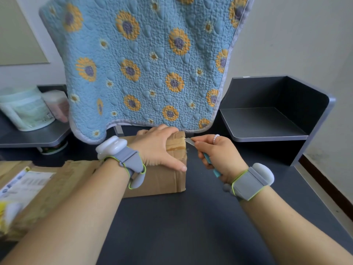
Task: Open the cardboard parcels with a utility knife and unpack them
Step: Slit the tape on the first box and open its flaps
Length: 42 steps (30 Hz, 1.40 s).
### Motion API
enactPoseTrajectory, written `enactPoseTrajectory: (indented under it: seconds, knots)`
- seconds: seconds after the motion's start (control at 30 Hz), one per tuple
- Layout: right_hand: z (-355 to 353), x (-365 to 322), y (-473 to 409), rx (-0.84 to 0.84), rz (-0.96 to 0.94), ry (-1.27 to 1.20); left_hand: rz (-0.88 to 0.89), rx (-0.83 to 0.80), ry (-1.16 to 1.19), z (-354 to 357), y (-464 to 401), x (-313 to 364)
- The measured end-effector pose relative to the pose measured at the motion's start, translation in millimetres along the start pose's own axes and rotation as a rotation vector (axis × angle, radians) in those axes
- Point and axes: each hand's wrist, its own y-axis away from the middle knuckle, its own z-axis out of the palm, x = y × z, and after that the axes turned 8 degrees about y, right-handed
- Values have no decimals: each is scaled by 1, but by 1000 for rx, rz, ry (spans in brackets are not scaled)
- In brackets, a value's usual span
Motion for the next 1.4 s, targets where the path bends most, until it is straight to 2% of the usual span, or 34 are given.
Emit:
enactPoseTrajectory:
  seconds: [0.1,0.53,0.7,1.03,1.23,1.4]
  knots:
    - [4,1,1,53,-12,49,-3,-4,1,0,-1,1]
    - [8,-1,7,49,34,-12,2,6,-15,0,-1,1]
    - [7,2,15,-16,33,-29,-2,19,-3,1,-2,0]
    - [10,0,16,-14,40,-42,10,17,-10,2,-2,0]
    - [2,-1,26,-107,15,-6,13,33,-8,3,-3,-1]
    - [3,-4,20,-62,25,-6,9,30,-21,2,-3,-1]
